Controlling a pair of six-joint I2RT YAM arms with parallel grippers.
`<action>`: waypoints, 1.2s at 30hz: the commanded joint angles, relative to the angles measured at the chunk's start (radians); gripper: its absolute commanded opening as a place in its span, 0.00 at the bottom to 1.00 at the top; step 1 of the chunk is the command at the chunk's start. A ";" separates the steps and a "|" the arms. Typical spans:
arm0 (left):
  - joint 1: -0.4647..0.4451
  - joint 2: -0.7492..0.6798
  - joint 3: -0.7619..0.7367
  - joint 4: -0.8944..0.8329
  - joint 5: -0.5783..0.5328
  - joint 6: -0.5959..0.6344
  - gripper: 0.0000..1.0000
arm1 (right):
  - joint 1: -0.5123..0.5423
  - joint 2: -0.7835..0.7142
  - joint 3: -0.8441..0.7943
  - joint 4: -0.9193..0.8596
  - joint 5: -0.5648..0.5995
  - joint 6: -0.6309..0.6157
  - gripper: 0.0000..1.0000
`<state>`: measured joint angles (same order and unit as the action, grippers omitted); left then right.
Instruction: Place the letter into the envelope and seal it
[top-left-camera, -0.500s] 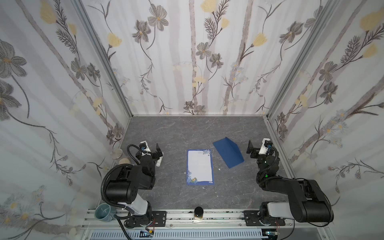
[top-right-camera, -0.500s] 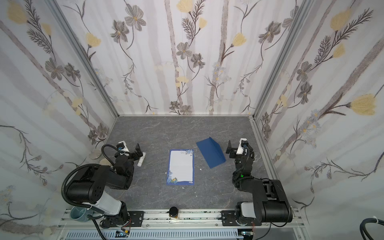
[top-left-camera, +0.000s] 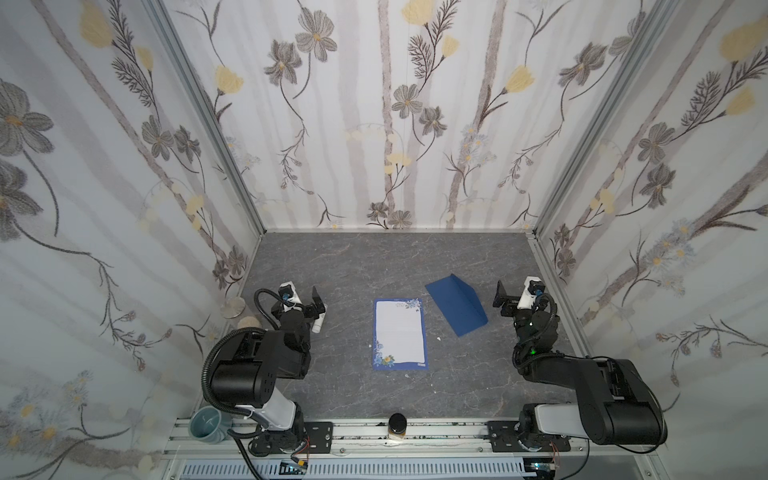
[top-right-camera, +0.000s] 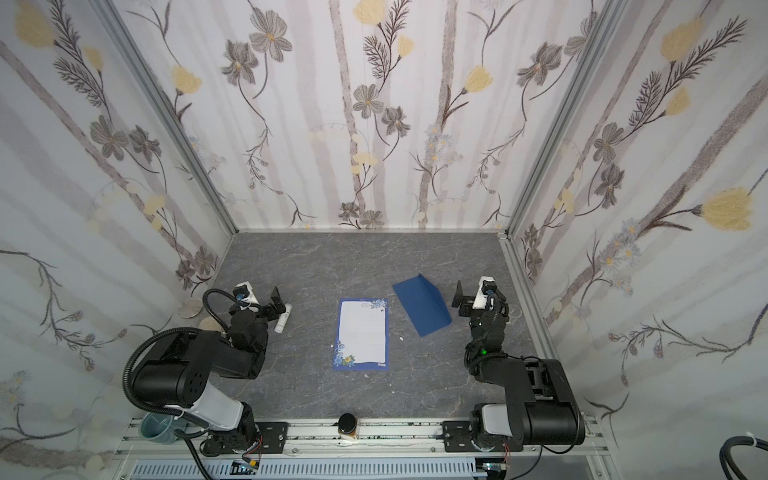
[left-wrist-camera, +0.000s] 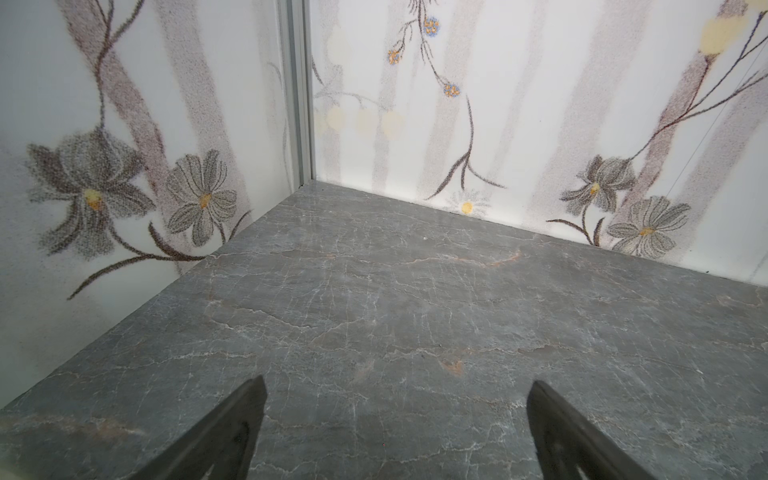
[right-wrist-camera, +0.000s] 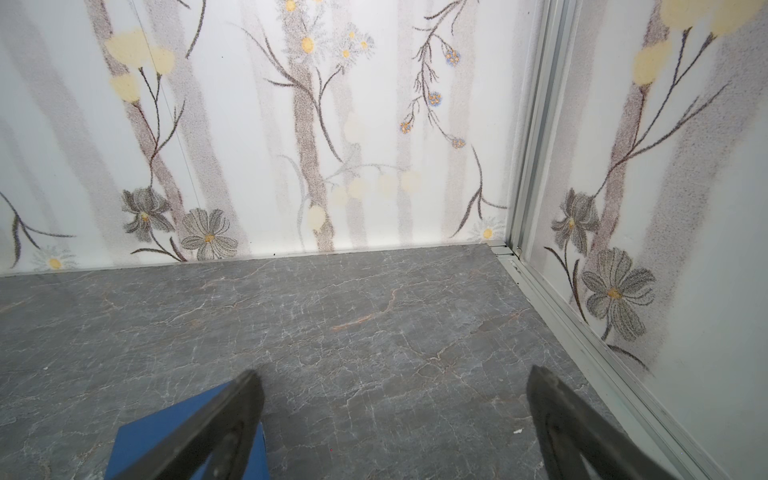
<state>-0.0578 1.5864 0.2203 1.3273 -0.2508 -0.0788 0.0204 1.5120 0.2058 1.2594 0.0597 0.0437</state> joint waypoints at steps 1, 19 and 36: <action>0.001 0.001 0.006 0.042 -0.010 0.002 1.00 | 0.000 -0.001 0.002 0.040 0.012 -0.013 1.00; -0.074 -0.165 0.036 -0.118 -0.153 0.063 0.89 | 0.074 -0.119 0.064 -0.166 0.240 -0.027 0.85; -0.339 -0.041 0.667 -1.109 0.180 -0.274 0.68 | 0.659 -0.102 0.437 -1.054 0.258 0.332 0.55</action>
<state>-0.3588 1.5024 0.8574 0.3672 -0.1375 -0.2935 0.6281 1.3811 0.6449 0.3115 0.3214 0.2806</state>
